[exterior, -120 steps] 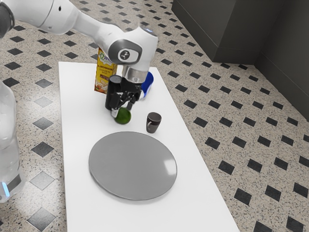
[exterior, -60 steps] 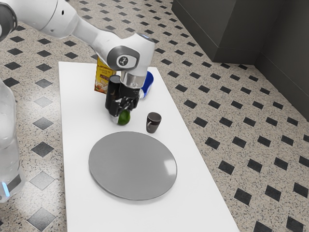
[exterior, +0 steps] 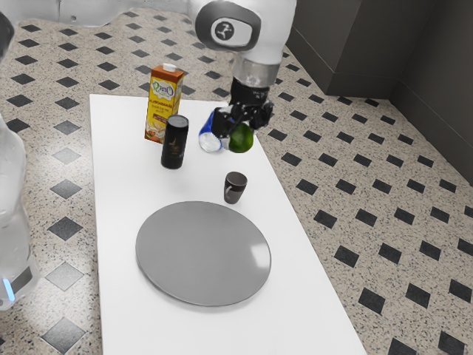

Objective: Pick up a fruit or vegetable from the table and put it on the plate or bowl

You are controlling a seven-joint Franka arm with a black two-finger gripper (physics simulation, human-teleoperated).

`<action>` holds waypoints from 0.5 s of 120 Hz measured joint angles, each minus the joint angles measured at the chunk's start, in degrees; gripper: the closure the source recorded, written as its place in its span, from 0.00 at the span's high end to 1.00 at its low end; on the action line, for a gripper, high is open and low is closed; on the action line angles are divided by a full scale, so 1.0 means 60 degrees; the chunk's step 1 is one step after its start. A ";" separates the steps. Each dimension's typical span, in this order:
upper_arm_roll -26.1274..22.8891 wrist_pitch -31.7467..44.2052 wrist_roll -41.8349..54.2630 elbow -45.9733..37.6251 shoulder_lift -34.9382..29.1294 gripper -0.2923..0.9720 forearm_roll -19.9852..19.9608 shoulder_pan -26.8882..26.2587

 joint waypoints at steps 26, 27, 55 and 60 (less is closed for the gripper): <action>-0.1556 -0.0740 -0.0577 -0.1158 0.0104 0.51 -0.1006 -0.0063; -0.1596 -0.0750 -0.0598 -0.1197 0.0108 0.51 -0.1041 -0.0063; -0.1851 -0.0768 -0.1004 -0.1700 0.0212 0.55 -0.1549 0.0239; -0.1851 -0.0757 -0.1046 -0.1721 0.0235 0.60 -0.1549 0.0255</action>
